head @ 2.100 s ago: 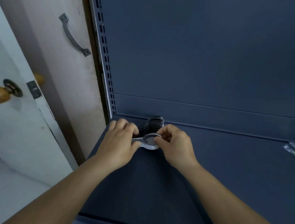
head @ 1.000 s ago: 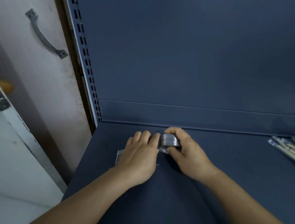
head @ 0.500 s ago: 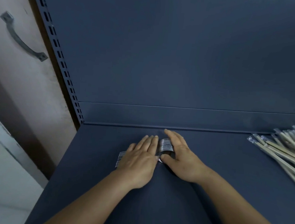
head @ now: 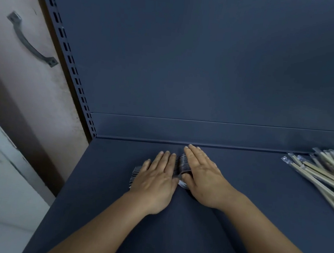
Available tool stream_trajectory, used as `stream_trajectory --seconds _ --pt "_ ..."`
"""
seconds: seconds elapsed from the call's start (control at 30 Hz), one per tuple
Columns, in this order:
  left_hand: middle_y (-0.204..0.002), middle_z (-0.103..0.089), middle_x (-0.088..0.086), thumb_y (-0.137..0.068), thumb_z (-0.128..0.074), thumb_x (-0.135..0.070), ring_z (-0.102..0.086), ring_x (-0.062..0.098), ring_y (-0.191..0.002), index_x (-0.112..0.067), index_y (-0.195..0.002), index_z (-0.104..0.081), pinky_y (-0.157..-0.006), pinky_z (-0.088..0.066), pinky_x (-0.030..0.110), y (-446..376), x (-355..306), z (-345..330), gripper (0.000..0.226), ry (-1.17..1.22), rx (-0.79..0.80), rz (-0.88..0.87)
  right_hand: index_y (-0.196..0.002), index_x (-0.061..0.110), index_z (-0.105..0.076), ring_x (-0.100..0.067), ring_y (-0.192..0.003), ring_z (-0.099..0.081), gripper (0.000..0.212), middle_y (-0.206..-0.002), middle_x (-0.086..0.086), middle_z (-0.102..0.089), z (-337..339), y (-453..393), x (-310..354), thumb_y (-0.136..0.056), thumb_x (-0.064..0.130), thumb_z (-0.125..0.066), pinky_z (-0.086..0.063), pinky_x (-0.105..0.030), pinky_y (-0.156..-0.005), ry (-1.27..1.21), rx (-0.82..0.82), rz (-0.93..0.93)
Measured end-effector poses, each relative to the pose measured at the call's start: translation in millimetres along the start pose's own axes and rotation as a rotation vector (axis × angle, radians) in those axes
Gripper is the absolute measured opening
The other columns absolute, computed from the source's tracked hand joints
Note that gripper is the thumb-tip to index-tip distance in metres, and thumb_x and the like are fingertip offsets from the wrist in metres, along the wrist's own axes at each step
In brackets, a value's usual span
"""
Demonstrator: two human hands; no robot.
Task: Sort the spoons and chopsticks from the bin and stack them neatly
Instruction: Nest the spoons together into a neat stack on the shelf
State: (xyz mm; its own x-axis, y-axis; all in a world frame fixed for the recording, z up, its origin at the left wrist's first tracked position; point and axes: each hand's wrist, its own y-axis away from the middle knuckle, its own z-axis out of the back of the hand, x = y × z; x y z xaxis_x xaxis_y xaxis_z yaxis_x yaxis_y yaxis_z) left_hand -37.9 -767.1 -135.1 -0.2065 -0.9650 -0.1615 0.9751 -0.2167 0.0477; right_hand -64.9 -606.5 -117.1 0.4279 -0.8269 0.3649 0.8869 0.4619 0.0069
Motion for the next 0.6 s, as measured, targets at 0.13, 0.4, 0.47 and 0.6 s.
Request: stream_trajectory --seconds 0.13,0.4,0.47,0.6 --pt "-0.159 0.015 -0.002 -0.100 -0.012 -0.046 0.018 0.011 -0.144 -0.017 -0.150 0.013 -0.115 0.008 0.033 0.9 0.5 0.9 0.062 -0.002 0.000 -0.001 -0.151 0.022 0.001 -0.008 -0.145 0.006 0.076 -0.159 0.009 0.004 1.7 1.8 0.7 -0.095 0.034 -0.048 -0.003 -0.024 -0.116 -0.136 -0.009 -0.021" --pt "-0.158 0.016 -0.002 -0.102 -0.013 -0.042 0.019 0.011 -0.143 -0.016 -0.149 0.015 -0.115 0.010 0.033 4.9 1.8 -1.0 0.061 -0.014 -0.019 0.033 -0.151 0.023 0.000 -0.007 -0.144 -0.008 0.086 -0.158 0.009 -0.003 3.3 6.5 -4.7 -0.090 0.037 -0.058 -0.012 -0.017 -0.108 -0.305 -0.031 -0.090" --pt "-0.159 0.015 -0.002 -0.102 -0.013 -0.041 0.018 0.012 -0.144 -0.016 -0.149 0.015 -0.115 0.009 0.033 5.0 1.3 -0.5 0.061 -0.015 -0.013 0.040 -0.151 0.023 0.000 -0.007 -0.144 -0.010 0.086 -0.158 0.008 -0.003 3.2 6.9 -5.1 -0.089 0.038 -0.058 -0.013 -0.017 -0.107 -0.317 -0.022 -0.097" --pt "-0.159 0.012 -0.001 -0.102 -0.014 -0.041 0.016 0.012 -0.144 -0.014 -0.150 0.012 -0.116 0.009 0.034 6.0 -0.1 0.9 0.061 -0.021 -0.011 0.046 -0.151 0.023 -0.001 -0.008 -0.144 -0.010 0.089 -0.158 0.008 -0.004 2.9 6.6 -6.3 -0.087 0.039 -0.060 -0.013 -0.017 -0.107 -0.336 -0.016 -0.112"
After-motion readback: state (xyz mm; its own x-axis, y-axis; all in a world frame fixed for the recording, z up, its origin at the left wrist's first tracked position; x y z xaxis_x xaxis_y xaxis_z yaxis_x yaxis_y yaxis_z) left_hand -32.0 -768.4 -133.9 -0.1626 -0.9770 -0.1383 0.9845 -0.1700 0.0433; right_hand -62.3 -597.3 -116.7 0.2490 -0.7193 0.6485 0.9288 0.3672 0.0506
